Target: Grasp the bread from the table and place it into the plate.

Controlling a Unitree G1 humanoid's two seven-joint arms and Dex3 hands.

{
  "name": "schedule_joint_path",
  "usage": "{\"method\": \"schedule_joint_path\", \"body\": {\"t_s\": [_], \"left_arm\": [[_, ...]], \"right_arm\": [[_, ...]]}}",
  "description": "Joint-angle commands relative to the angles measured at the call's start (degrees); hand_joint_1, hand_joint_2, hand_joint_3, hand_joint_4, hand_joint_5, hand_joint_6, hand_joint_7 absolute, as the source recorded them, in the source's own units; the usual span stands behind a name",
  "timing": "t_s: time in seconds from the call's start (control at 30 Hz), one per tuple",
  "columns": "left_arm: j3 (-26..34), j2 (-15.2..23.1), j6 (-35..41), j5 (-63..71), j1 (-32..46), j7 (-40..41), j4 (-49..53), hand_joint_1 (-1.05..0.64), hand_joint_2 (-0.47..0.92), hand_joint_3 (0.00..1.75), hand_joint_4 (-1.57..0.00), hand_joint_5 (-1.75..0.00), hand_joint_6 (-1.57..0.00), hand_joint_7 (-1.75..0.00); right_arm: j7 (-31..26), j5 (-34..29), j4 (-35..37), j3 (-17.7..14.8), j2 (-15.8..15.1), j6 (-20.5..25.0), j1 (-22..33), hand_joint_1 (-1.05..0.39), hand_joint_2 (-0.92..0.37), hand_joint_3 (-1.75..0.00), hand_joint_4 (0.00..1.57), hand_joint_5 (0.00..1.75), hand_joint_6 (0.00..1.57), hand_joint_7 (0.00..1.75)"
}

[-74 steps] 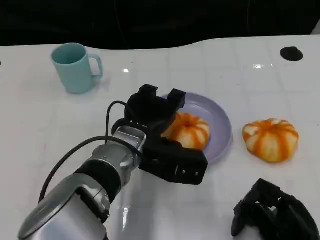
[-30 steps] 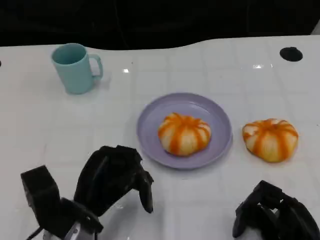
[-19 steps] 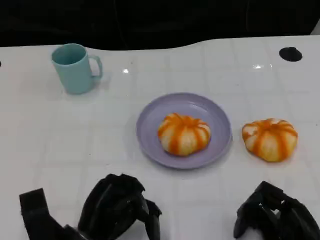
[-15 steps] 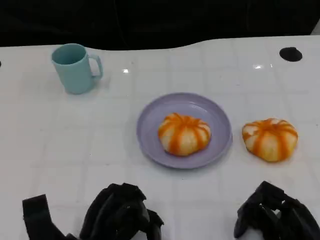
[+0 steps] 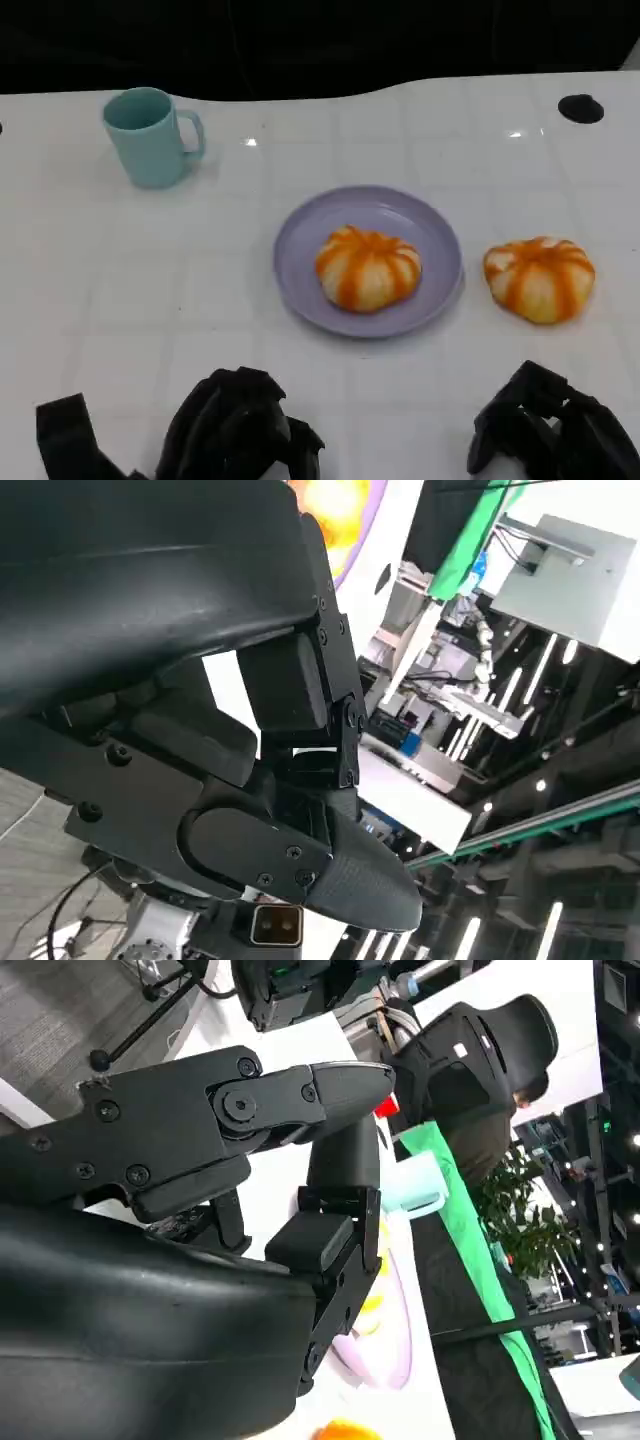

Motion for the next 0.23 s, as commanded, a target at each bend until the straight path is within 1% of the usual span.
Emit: {"method": "schedule_joint_path", "body": {"t_s": [0.03, 0.23], "left_arm": [[1.6, -0.2, -1.4, 0.2, -0.5, -0.3, 0.5, -1.05, 0.78, 0.01, -1.57, -0.86, -1.57, -0.56], [3.0, -0.9, -2.1, 1.0, -1.0, 0.6, 1.0, -1.05, 0.79, 0.01, -1.57, -0.87, -1.57, -0.58]], "right_arm": [[0.2, 0.3, 1.2, -0.7, -0.7, -0.4, -0.3, -0.61, -0.92, -0.17, 0.72, 1.55, 0.74, 1.14], [-0.4, -0.4, 1.1, -0.4, -0.8, -0.5, -0.2, -0.60, -0.92, -0.18, 0.70, 1.54, 0.73, 1.14]]}}
